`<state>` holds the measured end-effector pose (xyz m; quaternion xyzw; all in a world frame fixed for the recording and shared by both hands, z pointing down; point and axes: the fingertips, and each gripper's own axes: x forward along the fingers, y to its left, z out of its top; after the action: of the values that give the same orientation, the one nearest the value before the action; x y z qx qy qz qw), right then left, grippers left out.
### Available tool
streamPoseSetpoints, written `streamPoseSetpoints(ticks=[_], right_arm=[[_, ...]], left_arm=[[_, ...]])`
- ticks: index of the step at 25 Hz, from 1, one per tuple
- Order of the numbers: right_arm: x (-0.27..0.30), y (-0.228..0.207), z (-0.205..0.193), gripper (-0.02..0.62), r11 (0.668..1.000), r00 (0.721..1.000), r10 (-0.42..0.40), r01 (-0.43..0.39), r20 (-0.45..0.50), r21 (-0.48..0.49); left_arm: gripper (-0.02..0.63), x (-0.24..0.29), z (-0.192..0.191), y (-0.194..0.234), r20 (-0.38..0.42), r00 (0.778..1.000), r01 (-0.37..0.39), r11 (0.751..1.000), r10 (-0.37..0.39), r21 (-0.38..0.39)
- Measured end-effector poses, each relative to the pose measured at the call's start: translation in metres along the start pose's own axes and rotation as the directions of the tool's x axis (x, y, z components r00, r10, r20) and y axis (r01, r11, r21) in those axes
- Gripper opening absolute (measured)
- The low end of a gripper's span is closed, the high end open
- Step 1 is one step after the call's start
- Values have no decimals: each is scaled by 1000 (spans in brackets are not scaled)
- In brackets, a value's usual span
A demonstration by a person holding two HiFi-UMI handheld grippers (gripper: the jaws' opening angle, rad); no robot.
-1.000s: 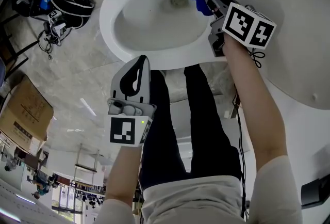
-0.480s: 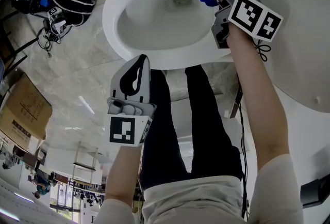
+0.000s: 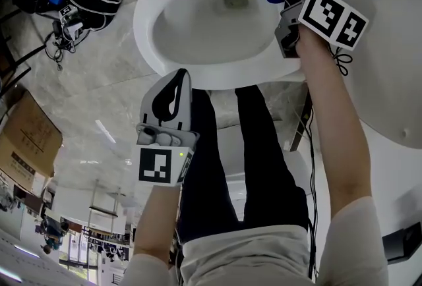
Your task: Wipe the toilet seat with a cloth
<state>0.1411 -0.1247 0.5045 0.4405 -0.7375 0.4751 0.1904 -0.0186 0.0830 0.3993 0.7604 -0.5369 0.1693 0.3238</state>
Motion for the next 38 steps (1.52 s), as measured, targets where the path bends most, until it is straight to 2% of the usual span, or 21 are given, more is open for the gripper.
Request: streamPoseSetpoints(ticks=[5, 13, 17, 24, 29, 34, 38], right_arm=[[2, -1, -1, 55, 1000, 1000, 14, -14, 2, 5], [18, 19, 8, 55, 999, 1000, 0, -1, -15, -50], [31, 30, 9, 55, 998, 1000, 2, -3, -21, -70], [33, 37, 4, 55, 990, 1000, -23, 21, -13, -138], [34, 35, 1, 55, 992, 1000, -28, 28, -4, -126], [30, 37, 0, 55, 999, 999, -3, 6, 54, -51], [21, 49, -6, 55, 996, 992, 67, -61, 106, -59]], left_arm=[[8, 0, -6, -1, 0, 1000, -4, 1000, 4, -2], [8, 4, 14, 17, 20, 1000, 0, 1000, 1, -15], [8, 5, 13, 27, -7, 1000, 1, 1000, -1, -21], [8, 3, 15, 32, 4, 1000, -4, 1000, 4, -23], [8, 3, 17, 37, 16, 1000, -15, 1000, 15, -23], [8, -2, 22, 40, 28, 999, -20, 1000, 21, -20], [8, -4, 20, 41, 14, 1000, -24, 999, 24, -30]])
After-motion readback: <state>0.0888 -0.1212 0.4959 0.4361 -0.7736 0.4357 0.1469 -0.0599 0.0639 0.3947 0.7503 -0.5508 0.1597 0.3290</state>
